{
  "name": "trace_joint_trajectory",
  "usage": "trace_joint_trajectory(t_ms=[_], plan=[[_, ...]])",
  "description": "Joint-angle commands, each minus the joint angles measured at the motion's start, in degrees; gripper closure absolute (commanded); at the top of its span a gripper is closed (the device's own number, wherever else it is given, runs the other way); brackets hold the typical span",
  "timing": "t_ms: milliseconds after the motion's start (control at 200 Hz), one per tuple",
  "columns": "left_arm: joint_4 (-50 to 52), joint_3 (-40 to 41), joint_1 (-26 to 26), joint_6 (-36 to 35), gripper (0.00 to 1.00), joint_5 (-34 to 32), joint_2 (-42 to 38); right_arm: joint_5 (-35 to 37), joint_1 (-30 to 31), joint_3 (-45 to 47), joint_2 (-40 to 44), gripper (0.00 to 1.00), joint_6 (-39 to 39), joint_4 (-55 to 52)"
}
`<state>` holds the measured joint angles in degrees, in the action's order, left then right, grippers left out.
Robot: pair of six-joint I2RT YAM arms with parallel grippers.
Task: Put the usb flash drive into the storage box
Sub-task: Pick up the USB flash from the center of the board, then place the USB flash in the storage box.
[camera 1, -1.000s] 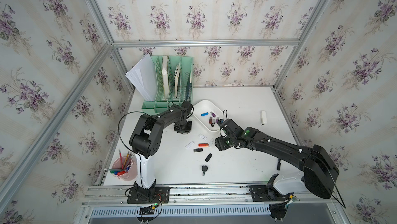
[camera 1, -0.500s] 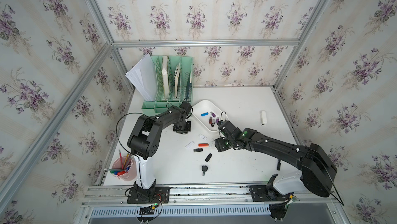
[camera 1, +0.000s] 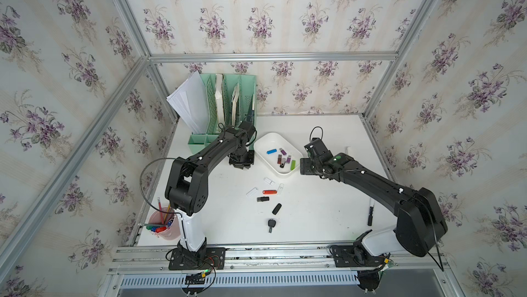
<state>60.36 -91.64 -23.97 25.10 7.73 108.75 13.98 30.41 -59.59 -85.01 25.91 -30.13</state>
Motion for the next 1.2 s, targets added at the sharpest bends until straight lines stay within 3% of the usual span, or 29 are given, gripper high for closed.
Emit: trace_joint_trajectory(t_ms=[0, 265, 500, 874, 1194], plan=[[2.7, -3.7, -0.4, 0.2, 0.72, 1.9, 0.8, 0.3, -4.3, -1.8, -3.0, 0.16, -0.7, 1.1], [4.4, -17.4, -2.5, 1.4, 0.71, 4.7, 8.0, -3.6, -11.7, -10.9, -14.1, 0.13, -6.8, 2.9], [5.2, -27.2, -3.9, 2.6, 0.71, 5.4, 14.8, -10.9, -12.3, -15.1, -21.7, 0.12, -11.9, 3.7], [4.6, -32.2, -4.6, 2.8, 0.72, 6.5, 21.4, -17.1, -10.1, -10.7, -18.4, 0.12, -14.7, 3.0], [4.0, -33.7, -5.5, 2.8, 0.72, 6.6, 25.1, -17.3, -8.8, -8.3, -15.7, 0.12, -13.5, 1.4]])
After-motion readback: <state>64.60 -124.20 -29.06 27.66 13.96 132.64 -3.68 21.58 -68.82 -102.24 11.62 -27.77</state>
